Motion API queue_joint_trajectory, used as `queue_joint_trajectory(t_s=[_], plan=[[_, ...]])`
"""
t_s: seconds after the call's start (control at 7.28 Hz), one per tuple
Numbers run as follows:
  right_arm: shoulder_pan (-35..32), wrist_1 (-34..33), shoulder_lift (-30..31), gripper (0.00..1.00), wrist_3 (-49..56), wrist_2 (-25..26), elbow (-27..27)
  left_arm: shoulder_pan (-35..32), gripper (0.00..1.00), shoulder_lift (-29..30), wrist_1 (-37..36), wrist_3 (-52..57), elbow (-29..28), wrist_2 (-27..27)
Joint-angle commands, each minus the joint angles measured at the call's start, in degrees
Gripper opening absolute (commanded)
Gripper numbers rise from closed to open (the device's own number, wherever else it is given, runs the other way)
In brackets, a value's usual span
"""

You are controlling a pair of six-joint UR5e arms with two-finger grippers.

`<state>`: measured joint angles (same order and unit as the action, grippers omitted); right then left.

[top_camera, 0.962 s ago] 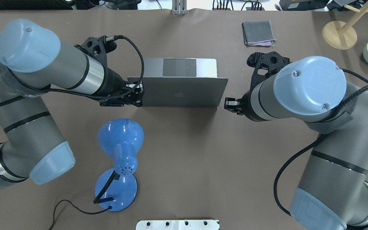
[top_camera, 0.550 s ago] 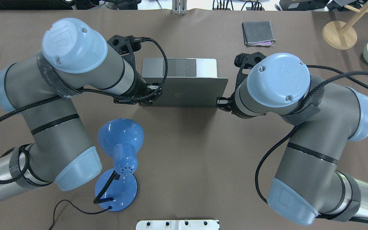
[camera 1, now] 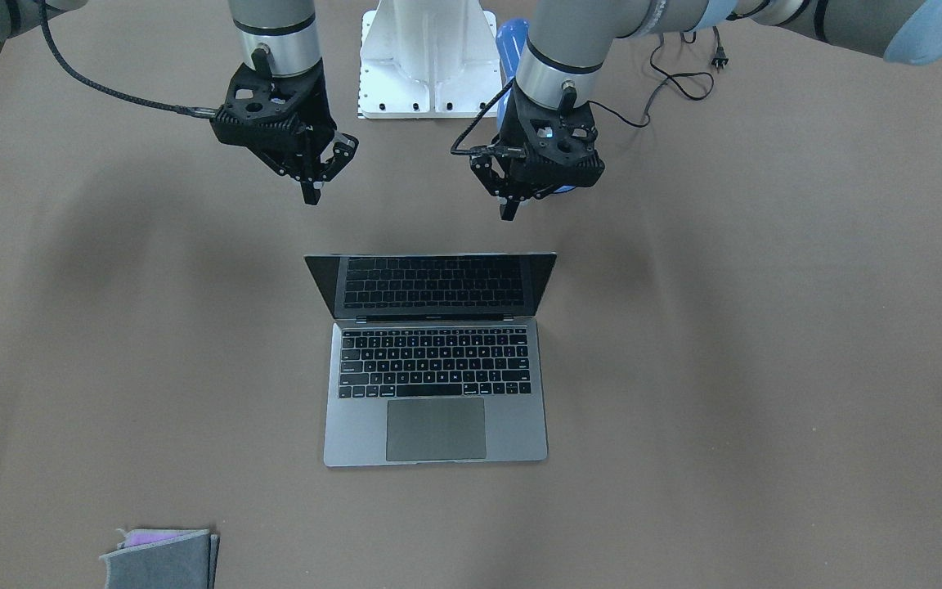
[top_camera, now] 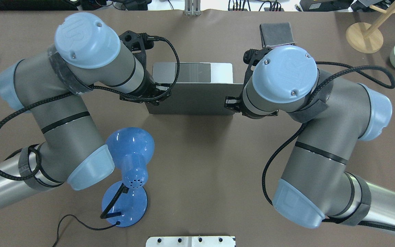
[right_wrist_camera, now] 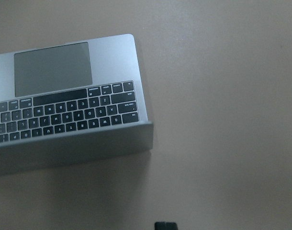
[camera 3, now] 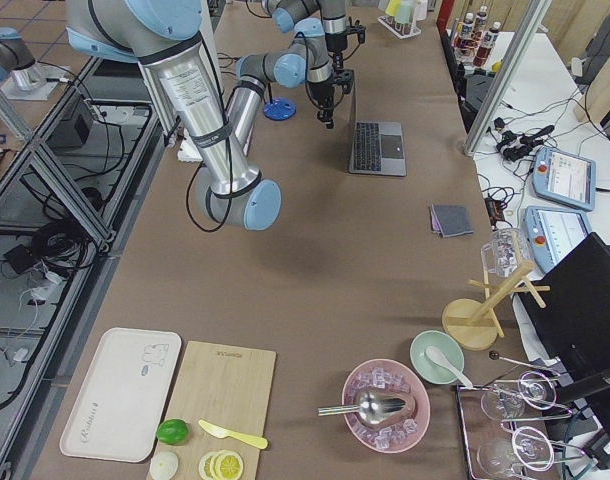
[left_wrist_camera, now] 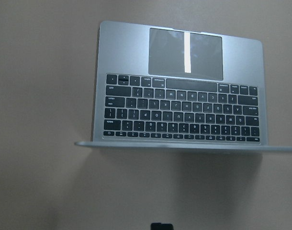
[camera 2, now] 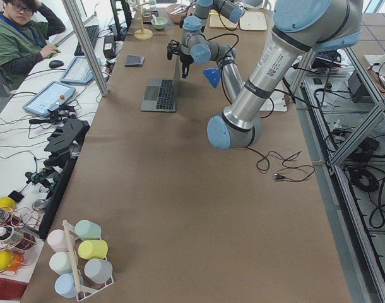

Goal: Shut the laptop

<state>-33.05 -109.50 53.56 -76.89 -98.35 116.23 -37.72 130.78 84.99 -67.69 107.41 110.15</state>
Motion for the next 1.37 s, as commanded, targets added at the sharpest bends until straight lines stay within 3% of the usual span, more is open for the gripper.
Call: queue_joint_trajectory(t_s=[0.0,0.69,0.82,1.24], plan=[[-2.71,0.60,-3.53,0.00,1.04,-1.31,-5.72,-1.13,0.00,1.49,0.09,2.46,-3.07,-0.02],[-5.43,1.56,-9.25,0.00,1.22,-2.63,-12.77,-2.27,0.00,1.50,0.17,6.95,-4.84,0.24],[-6.05,4.61,-9.52,0.00,1.13,-2.72,-15.31,-2.97,0.00,1.67,0.35,7.30,-5.02,0.24],[-7.37,8.14,-10.66,0.00,1.39,-2.72,-20.23,-4.99,0.00,4.83,1.05,10.45,-10.80,0.33]])
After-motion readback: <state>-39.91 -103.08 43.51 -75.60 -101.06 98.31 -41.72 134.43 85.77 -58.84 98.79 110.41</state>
